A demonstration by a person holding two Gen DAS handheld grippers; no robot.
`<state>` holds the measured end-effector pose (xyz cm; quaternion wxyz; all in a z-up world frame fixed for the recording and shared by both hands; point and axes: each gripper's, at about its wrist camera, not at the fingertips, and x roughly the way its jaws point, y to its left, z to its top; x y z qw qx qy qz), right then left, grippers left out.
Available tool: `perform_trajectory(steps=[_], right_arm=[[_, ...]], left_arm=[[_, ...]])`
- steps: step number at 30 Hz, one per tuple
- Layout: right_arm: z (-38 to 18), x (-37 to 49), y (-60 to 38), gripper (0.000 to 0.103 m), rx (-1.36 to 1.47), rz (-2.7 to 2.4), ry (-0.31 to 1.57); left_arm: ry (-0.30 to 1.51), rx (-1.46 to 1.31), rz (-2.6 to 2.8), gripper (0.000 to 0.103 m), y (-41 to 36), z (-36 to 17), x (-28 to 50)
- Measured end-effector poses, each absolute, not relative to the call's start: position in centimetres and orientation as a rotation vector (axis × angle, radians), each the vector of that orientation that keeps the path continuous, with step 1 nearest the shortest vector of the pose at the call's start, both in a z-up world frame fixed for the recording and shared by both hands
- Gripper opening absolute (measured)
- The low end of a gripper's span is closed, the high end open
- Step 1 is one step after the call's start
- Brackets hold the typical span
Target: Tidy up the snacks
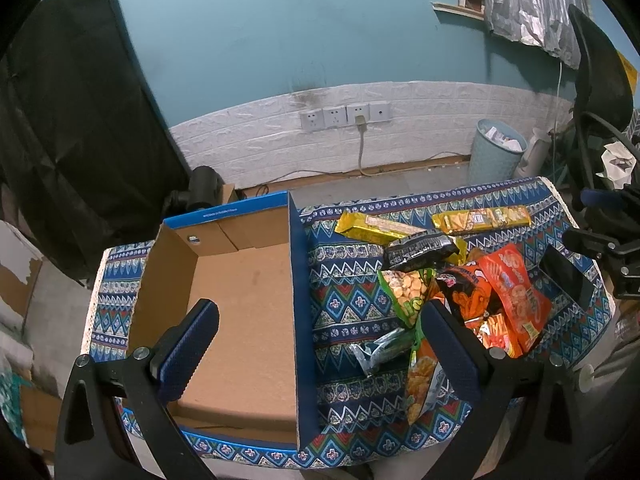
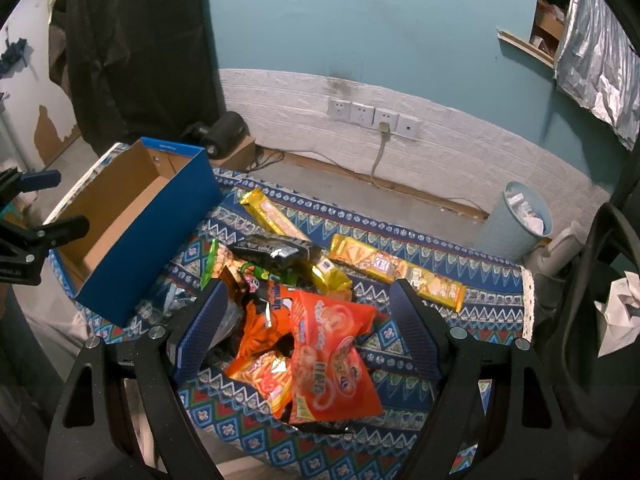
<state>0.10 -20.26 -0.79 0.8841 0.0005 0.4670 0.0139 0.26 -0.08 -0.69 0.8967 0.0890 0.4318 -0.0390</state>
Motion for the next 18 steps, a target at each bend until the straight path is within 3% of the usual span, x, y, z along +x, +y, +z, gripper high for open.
perform_trajectory(steps=[18], right_arm=[[-0.69,0.05,-20.55,0.081,0.009,0.035,0.974]], left_arm=[[0.897,0.187,-0.082,0.102,-0.14,-0.75,0.18]])
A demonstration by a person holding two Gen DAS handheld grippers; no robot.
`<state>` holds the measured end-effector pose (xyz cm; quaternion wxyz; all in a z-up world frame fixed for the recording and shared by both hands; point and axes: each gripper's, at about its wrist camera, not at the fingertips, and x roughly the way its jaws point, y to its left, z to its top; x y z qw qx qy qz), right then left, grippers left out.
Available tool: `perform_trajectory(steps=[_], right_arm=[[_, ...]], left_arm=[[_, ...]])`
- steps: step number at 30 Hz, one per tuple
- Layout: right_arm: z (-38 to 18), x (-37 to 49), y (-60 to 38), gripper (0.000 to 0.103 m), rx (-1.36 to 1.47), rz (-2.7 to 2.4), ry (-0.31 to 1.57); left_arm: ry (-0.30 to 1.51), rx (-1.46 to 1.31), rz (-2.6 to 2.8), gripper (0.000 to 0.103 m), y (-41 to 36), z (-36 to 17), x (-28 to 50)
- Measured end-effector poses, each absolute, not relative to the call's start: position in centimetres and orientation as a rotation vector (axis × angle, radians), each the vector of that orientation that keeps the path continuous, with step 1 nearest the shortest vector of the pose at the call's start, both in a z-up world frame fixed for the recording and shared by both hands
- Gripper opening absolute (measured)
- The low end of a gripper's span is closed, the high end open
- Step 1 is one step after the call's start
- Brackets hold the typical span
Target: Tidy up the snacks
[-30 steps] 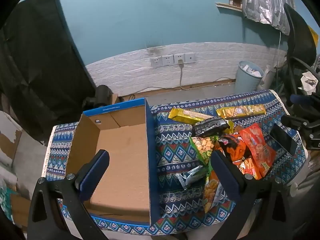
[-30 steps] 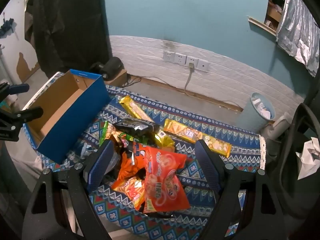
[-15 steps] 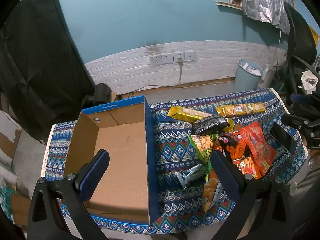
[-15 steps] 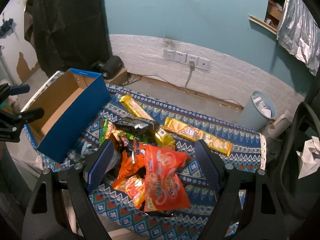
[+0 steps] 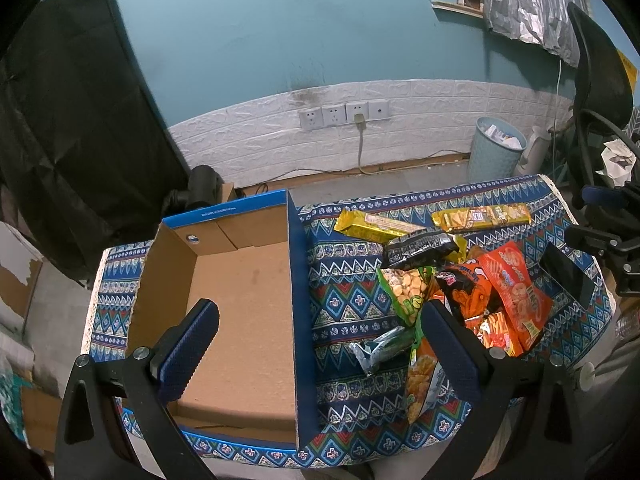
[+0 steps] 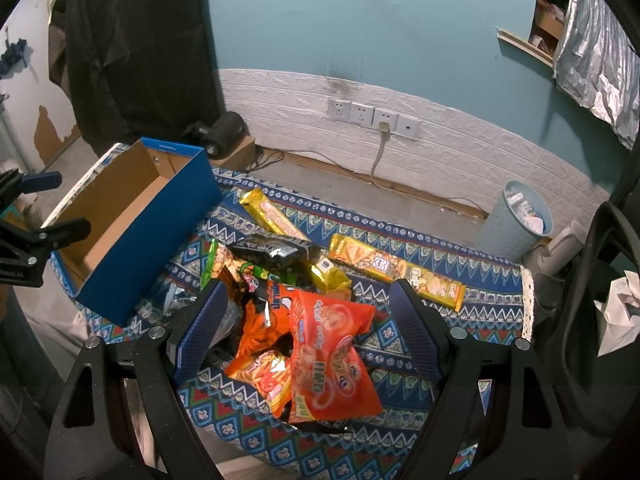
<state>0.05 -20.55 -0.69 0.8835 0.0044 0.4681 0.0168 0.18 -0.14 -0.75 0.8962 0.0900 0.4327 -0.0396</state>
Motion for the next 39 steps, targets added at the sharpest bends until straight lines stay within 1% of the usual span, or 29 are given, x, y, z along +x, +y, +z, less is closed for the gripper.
perform_trajectory(steps=[39], right_arm=[[-0.94,-0.18,-20.69,0.081,0.013,0.047,0.986]], left_arm=[[0.902,0.189,-0.083,0.102,-0.20,-1.04,0.03]])
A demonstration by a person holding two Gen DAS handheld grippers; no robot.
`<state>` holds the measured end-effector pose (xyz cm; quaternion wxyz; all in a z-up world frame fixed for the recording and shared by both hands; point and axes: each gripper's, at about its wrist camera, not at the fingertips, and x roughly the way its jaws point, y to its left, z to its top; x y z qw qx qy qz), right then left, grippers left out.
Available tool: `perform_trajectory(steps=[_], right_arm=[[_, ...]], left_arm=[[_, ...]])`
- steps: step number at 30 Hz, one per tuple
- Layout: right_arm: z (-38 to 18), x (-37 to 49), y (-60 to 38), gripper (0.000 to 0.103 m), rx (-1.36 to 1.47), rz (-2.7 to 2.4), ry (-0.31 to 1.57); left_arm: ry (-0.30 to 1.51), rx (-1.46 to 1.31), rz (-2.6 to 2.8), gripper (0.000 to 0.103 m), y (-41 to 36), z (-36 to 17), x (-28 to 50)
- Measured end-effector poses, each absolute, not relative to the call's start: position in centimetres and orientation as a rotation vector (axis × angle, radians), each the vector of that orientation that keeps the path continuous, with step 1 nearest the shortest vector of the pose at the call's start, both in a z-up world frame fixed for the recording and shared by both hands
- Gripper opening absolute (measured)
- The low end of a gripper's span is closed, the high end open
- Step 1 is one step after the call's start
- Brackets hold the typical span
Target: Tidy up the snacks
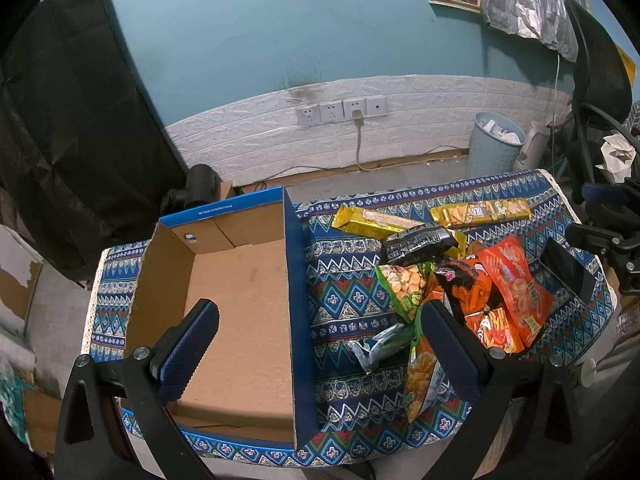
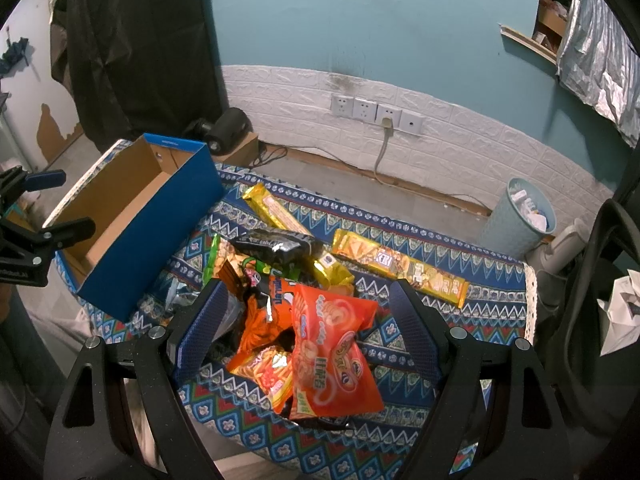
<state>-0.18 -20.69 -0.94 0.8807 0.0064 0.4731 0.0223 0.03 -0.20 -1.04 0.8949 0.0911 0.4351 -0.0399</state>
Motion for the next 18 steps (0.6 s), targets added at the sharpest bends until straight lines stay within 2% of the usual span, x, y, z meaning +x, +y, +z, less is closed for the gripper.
perform_trajectory(steps=[18], right_arm=[[-1.07,-0.29,-21.10,0.081,0.018,0.049,0.997]], left_arm=[[0.919,0.204,-0.093,0.102,-0.73,-1.60,0.24]])
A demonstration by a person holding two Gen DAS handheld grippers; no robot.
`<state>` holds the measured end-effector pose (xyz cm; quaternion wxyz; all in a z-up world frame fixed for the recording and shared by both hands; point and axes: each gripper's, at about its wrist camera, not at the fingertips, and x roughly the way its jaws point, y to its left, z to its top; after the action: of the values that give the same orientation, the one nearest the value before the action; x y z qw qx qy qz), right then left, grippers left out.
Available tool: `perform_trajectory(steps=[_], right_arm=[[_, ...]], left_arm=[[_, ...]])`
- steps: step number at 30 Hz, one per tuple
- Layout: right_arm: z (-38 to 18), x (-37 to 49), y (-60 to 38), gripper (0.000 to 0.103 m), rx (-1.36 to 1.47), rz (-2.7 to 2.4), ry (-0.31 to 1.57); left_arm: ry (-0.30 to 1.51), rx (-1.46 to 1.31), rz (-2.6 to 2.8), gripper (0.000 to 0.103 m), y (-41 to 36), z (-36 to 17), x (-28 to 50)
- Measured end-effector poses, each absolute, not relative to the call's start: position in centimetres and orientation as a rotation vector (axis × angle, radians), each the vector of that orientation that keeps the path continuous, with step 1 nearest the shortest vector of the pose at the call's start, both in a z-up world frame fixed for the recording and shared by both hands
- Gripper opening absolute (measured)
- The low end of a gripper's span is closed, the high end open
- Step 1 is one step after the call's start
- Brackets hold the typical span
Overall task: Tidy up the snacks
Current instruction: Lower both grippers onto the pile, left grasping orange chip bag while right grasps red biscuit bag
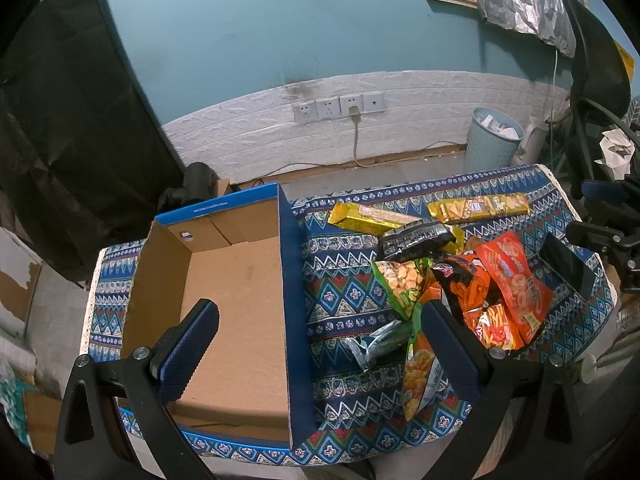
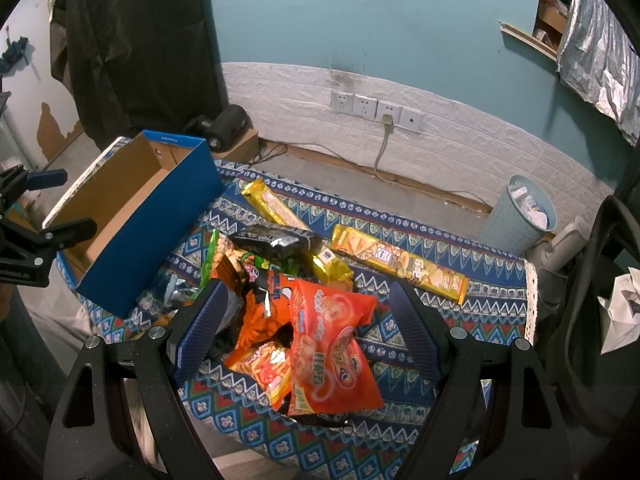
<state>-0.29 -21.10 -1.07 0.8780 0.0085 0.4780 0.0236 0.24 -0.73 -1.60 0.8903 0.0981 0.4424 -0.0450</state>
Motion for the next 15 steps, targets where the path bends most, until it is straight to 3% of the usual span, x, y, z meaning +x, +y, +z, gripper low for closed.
perform_trajectory(steps=[15], right_arm=[[-3.0,0.5,-21.6,0.081,0.047,0.079,1.081]], left_arm=[[0.971,0.224,-0.142,0.102,-2.3,-3.6,1.1]])
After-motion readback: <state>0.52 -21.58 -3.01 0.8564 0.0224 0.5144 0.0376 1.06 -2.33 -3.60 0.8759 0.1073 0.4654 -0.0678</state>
